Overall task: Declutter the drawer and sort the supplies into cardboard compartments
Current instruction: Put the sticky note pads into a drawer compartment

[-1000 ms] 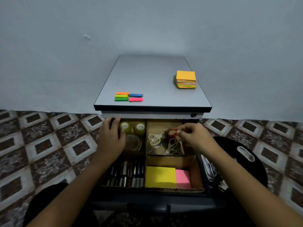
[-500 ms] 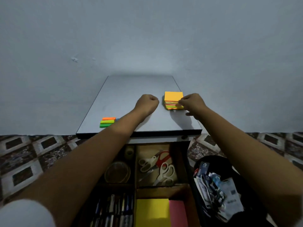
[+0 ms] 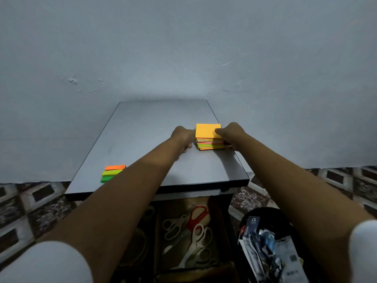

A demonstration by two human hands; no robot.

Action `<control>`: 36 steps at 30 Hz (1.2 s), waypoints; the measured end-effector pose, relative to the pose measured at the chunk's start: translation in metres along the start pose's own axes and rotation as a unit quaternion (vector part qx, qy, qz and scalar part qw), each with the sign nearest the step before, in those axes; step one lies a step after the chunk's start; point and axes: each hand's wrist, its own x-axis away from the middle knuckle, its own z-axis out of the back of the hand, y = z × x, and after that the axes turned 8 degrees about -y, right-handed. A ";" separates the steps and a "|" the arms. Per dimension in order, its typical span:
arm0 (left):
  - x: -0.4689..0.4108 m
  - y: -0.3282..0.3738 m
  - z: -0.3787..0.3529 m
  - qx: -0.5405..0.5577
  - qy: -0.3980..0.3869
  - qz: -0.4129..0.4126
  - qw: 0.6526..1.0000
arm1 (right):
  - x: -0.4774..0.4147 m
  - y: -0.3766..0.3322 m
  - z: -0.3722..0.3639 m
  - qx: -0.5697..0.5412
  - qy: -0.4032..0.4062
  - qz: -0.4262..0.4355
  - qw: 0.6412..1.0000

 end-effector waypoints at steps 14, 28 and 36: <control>0.003 -0.001 -0.005 0.102 0.021 -0.007 0.995 | -0.004 -0.005 -0.007 0.024 0.049 -0.012 0.998; 0.031 -0.006 0.006 0.165 -0.014 0.013 0.986 | 0.033 -0.031 -0.004 -0.284 -0.009 -0.040 0.958; 0.057 -0.010 0.027 0.211 -0.015 0.026 0.977 | 0.078 -0.030 0.003 -0.370 -0.075 -0.010 0.926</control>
